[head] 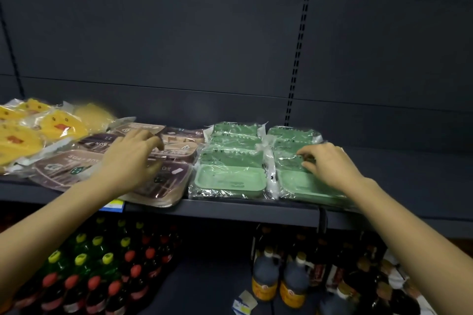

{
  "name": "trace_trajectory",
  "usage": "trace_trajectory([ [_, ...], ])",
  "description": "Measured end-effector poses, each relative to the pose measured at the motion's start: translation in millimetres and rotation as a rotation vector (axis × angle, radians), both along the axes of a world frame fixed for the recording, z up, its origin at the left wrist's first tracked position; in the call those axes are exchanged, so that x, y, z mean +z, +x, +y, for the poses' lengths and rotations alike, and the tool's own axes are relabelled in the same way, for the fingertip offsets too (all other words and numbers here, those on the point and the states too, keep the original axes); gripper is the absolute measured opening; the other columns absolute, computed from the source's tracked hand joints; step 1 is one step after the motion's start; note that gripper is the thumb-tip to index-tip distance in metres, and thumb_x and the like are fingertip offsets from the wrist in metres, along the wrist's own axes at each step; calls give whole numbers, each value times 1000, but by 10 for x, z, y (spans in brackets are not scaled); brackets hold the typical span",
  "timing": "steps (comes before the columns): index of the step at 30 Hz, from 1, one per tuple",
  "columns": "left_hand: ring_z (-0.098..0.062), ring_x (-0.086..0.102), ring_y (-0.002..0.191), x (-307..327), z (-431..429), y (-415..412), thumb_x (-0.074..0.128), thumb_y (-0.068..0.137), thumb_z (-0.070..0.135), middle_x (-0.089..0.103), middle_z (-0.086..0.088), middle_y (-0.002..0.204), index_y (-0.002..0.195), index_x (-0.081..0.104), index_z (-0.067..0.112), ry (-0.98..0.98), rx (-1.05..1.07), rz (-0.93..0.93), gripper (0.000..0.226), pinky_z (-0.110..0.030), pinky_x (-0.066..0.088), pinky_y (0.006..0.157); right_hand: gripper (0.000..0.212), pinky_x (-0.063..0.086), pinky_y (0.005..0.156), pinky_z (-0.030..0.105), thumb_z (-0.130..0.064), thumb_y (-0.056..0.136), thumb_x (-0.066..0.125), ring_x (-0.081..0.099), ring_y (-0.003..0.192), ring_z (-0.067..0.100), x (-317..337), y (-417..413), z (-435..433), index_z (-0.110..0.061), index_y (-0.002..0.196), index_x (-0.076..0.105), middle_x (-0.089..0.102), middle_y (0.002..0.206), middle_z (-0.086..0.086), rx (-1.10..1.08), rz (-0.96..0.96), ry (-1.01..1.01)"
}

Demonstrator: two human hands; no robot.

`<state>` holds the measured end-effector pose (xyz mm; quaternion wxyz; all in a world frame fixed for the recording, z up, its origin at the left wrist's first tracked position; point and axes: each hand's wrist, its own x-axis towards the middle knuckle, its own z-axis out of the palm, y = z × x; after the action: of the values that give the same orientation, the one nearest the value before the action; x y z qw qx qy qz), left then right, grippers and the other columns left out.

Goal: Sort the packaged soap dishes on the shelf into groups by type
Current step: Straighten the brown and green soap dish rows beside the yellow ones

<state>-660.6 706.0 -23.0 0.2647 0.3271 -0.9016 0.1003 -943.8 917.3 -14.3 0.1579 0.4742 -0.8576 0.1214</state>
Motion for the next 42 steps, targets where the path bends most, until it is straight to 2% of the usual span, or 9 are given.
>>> trace_trajectory([
  [5,-24,50,116,56,134,-263,59,86,28,60,-5,121,115,62,14,59,-248,23,32,-36,39,94,46,40,98,37,-42,89,57,46,127,16,123,-105,126,-28,132,51,52,138,-7,12,-6,33],
  [10,-19,52,113,55,130,-760,58,87,32,60,0,122,122,60,19,131,-336,-52,38,-36,45,94,31,44,86,33,-41,83,65,55,107,14,82,-186,145,-31,112,65,64,116,-9,5,-48,45],
  [13,-18,64,94,90,49,-939,65,83,27,71,0,110,112,68,20,159,-369,-25,29,-35,52,84,25,51,84,35,-39,81,68,63,96,15,40,-200,130,-29,104,70,69,107,-9,-14,-74,-11],
  [23,-9,57,67,159,-110,-1180,68,80,26,71,3,84,101,74,21,196,-474,-76,22,-30,51,74,25,51,76,29,-33,77,75,56,75,8,20,-338,-60,-24,100,72,69,96,-5,25,-160,-40],
  [28,-3,63,60,326,-234,-1219,63,76,52,76,12,81,83,77,33,335,-559,-207,24,-28,55,70,34,42,73,17,-42,77,71,51,71,-4,99,-413,-90,-24,106,70,68,102,-8,63,-154,121],
  [32,-9,56,56,398,-360,-1341,53,73,68,71,-7,71,76,76,19,387,-550,-56,53,-30,49,60,34,37,54,4,-48,84,60,53,59,-20,305,-472,-134,-23,106,69,65,98,-13,114,-224,119],
  [34,-8,61,73,391,-448,-1485,57,81,51,70,3,88,96,74,18,321,-496,-30,40,-26,49,69,30,43,73,7,-42,87,59,61,84,-11,354,-640,-220,-22,106,70,66,102,-10,93,-195,46],
  [37,-17,59,97,345,-613,-1706,60,85,39,64,1,114,118,63,20,166,-403,-154,39,-31,46,84,34,42,103,37,-35,89,60,52,118,19,343,-897,-396,-20,119,63,61,127,-1,5,-159,77],
  [42,-20,66,84,289,-765,-1898,65,82,32,75,2,95,92,75,22,188,-358,-224,18,-40,54,78,25,52,91,35,-27,83,70,64,101,20,283,-1152,-619,-17,106,71,69,111,2,10,-179,163],
])
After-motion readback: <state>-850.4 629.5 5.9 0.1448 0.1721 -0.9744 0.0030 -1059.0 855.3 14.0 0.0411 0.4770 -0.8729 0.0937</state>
